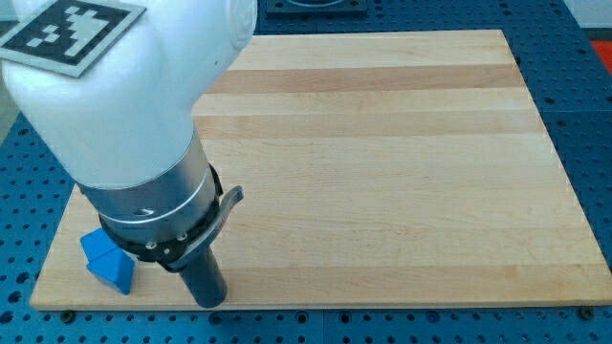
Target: Place blue triangle above blue cube
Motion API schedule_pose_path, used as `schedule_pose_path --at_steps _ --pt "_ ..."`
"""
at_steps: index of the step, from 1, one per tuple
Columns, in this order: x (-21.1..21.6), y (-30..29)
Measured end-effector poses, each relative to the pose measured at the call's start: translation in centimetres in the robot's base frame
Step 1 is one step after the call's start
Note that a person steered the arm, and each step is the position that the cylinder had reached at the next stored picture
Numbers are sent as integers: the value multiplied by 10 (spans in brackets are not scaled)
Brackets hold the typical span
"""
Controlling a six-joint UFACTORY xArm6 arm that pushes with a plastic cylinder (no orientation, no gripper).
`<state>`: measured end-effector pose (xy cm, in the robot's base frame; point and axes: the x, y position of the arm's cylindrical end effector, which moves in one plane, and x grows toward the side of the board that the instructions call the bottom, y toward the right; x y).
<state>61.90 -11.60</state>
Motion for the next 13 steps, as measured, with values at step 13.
schedule_pose_path --at_steps 13 --pt "-27 -158"
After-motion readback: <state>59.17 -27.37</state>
